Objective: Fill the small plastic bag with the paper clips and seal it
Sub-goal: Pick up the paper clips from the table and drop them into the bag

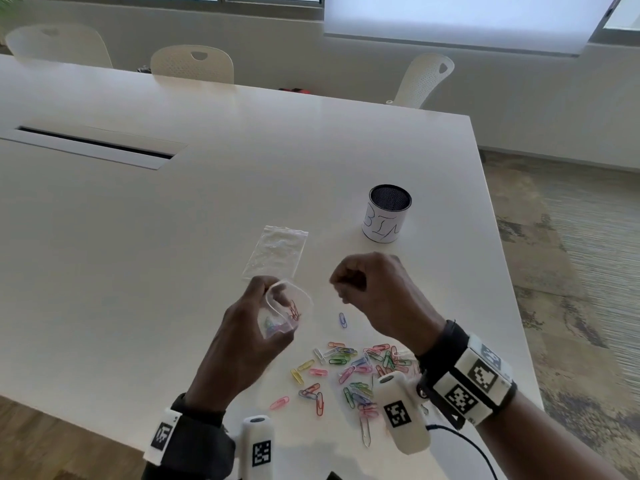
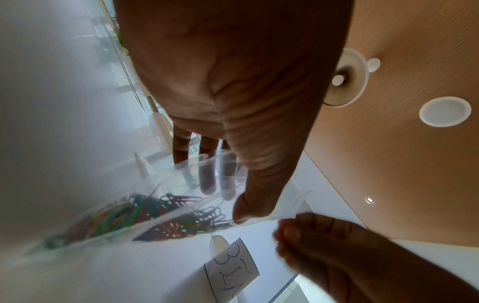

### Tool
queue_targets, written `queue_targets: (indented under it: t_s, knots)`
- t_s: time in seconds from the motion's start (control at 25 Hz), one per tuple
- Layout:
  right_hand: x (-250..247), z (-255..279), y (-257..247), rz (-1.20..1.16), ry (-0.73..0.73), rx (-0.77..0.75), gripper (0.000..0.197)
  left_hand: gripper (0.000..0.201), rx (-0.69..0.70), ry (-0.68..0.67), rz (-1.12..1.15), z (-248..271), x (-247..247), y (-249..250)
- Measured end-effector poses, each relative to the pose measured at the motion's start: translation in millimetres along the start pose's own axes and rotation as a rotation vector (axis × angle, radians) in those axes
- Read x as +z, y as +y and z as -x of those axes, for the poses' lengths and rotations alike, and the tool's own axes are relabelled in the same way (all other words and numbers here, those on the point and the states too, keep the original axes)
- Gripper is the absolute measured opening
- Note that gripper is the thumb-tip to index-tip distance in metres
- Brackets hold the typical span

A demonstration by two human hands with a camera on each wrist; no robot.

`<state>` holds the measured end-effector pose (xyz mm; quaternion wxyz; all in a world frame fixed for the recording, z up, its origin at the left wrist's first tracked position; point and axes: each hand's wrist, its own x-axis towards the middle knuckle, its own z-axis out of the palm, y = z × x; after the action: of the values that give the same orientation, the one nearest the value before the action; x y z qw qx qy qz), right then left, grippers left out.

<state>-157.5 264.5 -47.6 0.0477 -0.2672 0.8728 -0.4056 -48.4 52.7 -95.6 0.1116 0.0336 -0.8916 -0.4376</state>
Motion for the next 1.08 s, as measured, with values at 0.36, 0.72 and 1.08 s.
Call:
queue_targets:
  t_s: [0.36, 0.72, 1.08]
  knots:
    - [37, 22, 43, 0.333, -0.244, 0.073, 0.028, 0.050, -0.080, 0.128, 0.156, 9, -11, -10]
    - [44, 47, 18, 0.311, -0.337, 0.070, 0.028, 0.047, -0.069, 0.020, 0.210, 4, -4, -18]
    - [76, 66, -12, 0.285, -0.484, -0.189, 0.041, 0.050, -0.011, -0.093, 0.224, -5, -16, -23]
